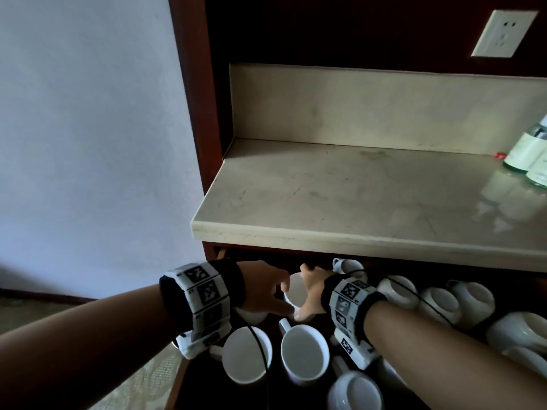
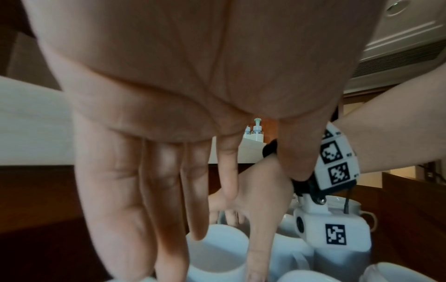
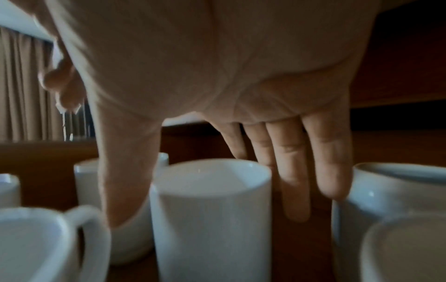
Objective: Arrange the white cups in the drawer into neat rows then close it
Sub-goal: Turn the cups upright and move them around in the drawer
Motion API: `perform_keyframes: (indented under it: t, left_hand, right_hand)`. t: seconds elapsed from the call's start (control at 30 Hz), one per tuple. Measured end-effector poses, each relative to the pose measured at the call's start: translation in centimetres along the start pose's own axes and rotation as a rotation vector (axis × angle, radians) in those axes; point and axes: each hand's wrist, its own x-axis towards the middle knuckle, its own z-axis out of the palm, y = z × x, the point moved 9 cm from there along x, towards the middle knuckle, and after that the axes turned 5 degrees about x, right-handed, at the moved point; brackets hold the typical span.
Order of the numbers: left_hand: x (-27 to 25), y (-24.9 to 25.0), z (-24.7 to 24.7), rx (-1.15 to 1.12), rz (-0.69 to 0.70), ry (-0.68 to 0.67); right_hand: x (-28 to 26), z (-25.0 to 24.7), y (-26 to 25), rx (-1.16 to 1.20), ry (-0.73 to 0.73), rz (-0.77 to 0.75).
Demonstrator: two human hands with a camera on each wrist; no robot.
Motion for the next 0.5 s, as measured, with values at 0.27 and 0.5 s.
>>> perform_keyframes:
  t: [0.27, 0.5]
  left_hand:
    - [5.8, 8.3, -0.8, 0.205, 0.169, 0.026]
    - [10.6, 14.8, 3.2, 0.452, 0.284, -0.086]
  right_hand:
    - [-8.1, -4.6, 8.9, 0.075, 0.210, 0.026]
    - [-11.9, -4.0, 14.0, 0.202, 0.291, 0.123]
